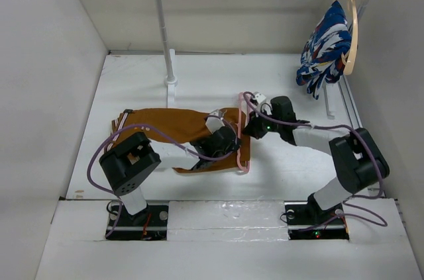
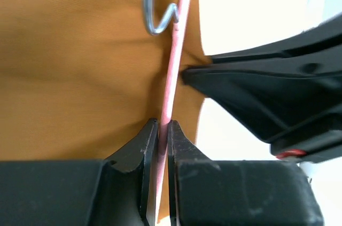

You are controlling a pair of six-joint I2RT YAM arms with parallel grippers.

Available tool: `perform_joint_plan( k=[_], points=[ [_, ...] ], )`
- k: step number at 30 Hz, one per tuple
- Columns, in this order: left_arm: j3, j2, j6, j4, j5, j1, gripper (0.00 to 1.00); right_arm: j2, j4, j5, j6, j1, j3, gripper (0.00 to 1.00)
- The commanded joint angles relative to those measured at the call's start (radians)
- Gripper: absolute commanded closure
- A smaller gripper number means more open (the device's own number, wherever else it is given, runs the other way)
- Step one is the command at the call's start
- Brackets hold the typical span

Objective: Place the trousers on the hanger

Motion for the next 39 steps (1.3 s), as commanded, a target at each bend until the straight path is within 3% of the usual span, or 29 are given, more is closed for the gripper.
perform_joint_plan(
  k=[1, 11, 22, 32, 34, 35, 36, 38, 39],
  points=[
    [-0.004, -0.02, 0.059, -0.146, -0.087, 0.038, 1.0, -0.121, -0.045, -0.053, 0.001, -0.082, 0.007, 1.0],
    [0.009, -0.06, 0.148, -0.299, -0.147, 0.074, 1.0, -0.241, -0.266, -0.096, -0.133, -0.352, 0.052, 1.0],
    [-0.058, -0.171, 0.243, -0.339, -0.138, 0.116, 1.0, -0.29, -0.319, -0.128, -0.194, -0.533, 0.016, 1.0],
    [-0.041, -0.227, 0.504, -0.373, -0.043, 0.07, 1.0, -0.085, -0.282, -0.152, -0.214, -0.5, 0.143, 1.0],
    [-0.041, -0.221, 0.524, -0.373, -0.03, 0.061, 1.0, -0.069, -0.294, -0.132, -0.223, -0.474, 0.162, 0.89],
    [-0.038, -0.219, 0.536, -0.373, -0.033, 0.061, 1.0, -0.069, -0.311, -0.124, -0.225, -0.46, 0.167, 0.62],
    [-0.033, -0.213, 0.533, -0.377, -0.044, 0.061, 1.0, -0.074, -0.334, -0.104, -0.23, -0.434, 0.167, 0.46],
    [0.0, -0.184, 0.5, -0.412, -0.064, 0.061, 1.0, -0.113, -0.406, -0.098, -0.248, -0.408, 0.142, 0.22],
    [0.008, -0.176, 0.491, -0.414, -0.064, 0.061, 1.0, -0.137, -0.432, -0.077, -0.253, -0.38, 0.121, 0.2]
  ],
)
